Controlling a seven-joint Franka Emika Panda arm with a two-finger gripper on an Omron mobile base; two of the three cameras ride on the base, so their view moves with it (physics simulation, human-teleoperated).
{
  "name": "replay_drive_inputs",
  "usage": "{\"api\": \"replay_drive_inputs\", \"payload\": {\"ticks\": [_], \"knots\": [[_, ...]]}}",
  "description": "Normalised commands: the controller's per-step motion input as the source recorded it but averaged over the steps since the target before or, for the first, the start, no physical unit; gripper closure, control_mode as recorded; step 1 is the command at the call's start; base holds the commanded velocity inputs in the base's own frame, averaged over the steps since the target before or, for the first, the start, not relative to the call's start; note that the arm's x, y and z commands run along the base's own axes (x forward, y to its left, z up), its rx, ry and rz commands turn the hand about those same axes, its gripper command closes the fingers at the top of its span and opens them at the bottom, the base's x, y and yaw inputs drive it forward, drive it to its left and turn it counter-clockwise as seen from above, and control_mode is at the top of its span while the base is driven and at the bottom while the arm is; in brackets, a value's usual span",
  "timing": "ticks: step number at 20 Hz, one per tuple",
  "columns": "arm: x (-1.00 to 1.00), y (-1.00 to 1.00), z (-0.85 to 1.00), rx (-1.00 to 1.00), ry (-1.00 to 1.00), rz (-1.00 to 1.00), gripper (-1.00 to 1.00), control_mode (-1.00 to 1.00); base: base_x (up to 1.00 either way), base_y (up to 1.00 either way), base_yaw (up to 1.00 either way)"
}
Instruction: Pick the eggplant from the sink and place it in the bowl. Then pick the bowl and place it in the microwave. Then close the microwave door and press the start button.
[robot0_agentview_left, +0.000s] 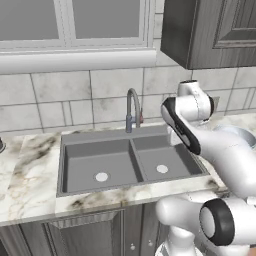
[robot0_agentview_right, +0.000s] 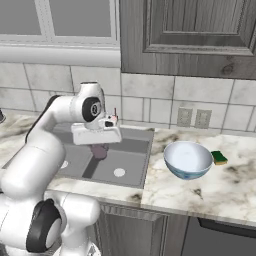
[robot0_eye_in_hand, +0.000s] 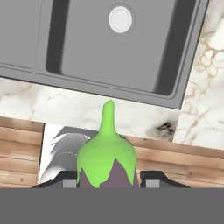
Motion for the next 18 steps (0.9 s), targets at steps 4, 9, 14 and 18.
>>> {"api": "replay_drive_inputs", "payload": {"ticks": [4, 9, 14, 18], "knots": [[0.46, -1.0, 0.26, 0.0, 0.02, 0.0, 1.0, -1.0, 0.0, 0.0, 0.0], [0.28, -1.0, 0.1, 0.0, 0.01, 0.02, 1.0, -1.0, 0.0, 0.0, 0.0], [0.08, -1.0, 0.0, 0.0, 0.0, 0.09, 1.0, -1.0, 0.0, 0.0, 0.0], [0.09, -1.0, -0.05, -0.04, 0.0, 0.17, 1.0, -1.0, 0.0, 0.0, 0.0]]}}
